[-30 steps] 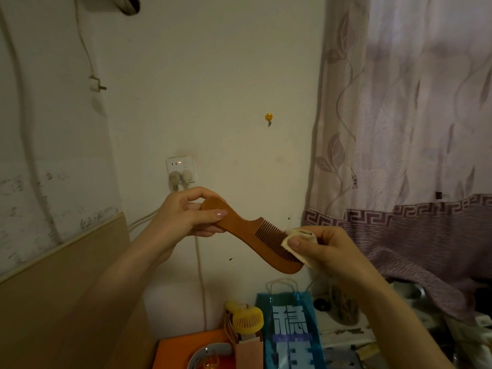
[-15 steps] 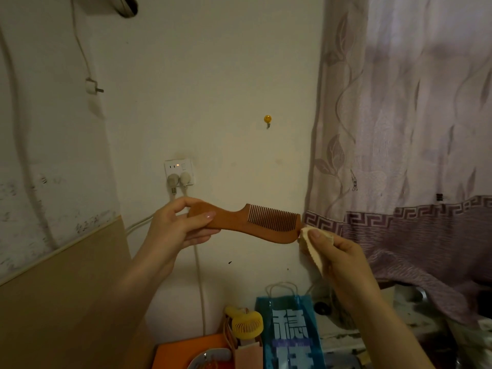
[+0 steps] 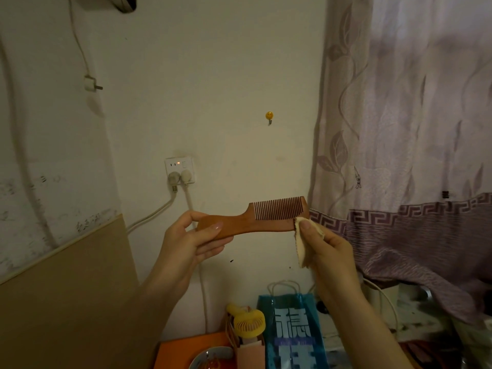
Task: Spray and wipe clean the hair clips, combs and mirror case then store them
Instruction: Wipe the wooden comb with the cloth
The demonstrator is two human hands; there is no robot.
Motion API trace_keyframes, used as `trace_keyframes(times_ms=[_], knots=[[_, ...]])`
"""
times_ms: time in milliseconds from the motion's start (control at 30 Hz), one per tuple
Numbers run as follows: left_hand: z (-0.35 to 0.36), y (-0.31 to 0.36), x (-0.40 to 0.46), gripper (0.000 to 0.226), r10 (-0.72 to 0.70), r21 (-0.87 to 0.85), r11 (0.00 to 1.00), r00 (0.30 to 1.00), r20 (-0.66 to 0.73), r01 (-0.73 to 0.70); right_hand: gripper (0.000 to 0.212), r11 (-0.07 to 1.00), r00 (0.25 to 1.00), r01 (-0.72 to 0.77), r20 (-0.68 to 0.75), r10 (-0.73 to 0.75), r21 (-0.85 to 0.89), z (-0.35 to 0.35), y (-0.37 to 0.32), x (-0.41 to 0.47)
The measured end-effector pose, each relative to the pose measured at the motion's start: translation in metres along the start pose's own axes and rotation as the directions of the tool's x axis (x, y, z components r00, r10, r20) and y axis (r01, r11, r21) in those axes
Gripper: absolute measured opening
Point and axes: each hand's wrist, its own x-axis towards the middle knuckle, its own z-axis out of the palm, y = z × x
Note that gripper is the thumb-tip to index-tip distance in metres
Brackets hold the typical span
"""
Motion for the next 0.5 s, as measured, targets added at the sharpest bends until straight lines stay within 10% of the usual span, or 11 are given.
trace_keyframes(times_ms=[500], knots=[[0.022, -0.009, -0.01, 0.015, 0.028, 0.137, 0.99, 0.999, 0.042, -0.033, 0.002, 0.987, 0.987, -0.122, 0.117, 0.11, 0.104, 0.03, 0.012, -0.003]])
